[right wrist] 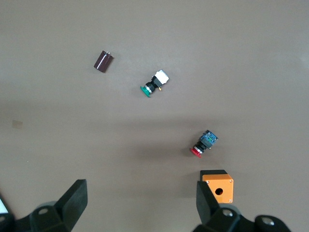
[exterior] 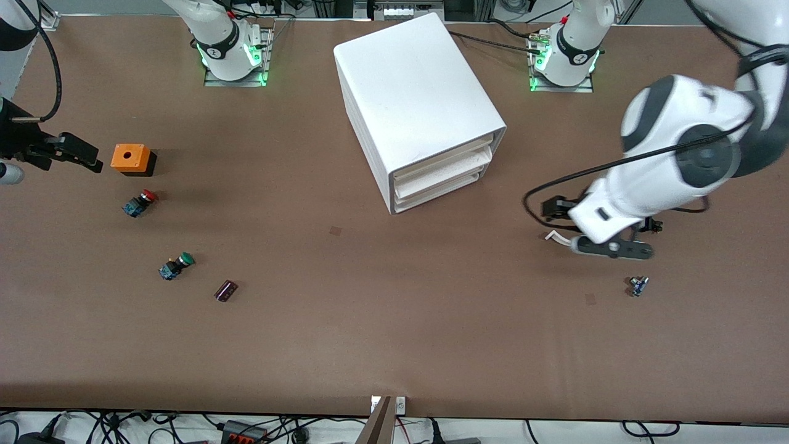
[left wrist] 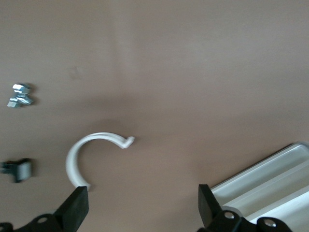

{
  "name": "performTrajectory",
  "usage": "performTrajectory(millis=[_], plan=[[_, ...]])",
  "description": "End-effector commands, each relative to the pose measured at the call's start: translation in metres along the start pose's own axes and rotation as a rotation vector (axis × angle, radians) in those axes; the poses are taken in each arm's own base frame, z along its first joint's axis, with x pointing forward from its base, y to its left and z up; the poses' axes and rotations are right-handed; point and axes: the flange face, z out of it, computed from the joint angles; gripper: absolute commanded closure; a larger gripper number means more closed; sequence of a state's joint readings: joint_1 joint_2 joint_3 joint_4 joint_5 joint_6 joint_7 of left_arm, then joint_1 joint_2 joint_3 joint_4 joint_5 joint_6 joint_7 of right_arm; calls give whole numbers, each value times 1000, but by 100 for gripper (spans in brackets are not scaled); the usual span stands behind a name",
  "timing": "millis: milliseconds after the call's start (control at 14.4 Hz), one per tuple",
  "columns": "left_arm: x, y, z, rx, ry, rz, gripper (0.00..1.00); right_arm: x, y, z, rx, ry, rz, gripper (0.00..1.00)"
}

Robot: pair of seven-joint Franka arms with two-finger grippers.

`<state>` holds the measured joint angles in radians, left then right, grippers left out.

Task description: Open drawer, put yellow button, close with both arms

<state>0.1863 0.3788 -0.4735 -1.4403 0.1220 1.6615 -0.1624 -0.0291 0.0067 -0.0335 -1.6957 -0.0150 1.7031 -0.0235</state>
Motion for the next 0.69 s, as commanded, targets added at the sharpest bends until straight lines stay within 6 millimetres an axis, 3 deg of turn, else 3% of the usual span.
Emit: performTrajectory(millis=[0, 208, 278, 417, 486, 556, 625], plan=[[-9, -37, -48, 26, -13, 66, 0, -12, 2, -8, 2, 1, -22, 0], [-39, -60, -95, 63, 12, 59, 0, -13, 2, -6, 4, -8, -9, 0], [-50, -59, -95, 58, 4, 41, 0, -13, 2, -6, 4, -8, -8, 0], [-76, -78, -102, 35, 14, 37, 0, -12, 2, -5, 4, -5, -8, 0], [-83, -73, -102, 45, 43, 76, 0, -12, 1, -4, 4, -5, -10, 0], [-91, -88, -97, 50, 71, 58, 0, -12, 1, -3, 4, -5, -10, 0], [-99, -86, -95, 56, 110, 59, 0, -12, 1, -4, 2, -4, -10, 0]])
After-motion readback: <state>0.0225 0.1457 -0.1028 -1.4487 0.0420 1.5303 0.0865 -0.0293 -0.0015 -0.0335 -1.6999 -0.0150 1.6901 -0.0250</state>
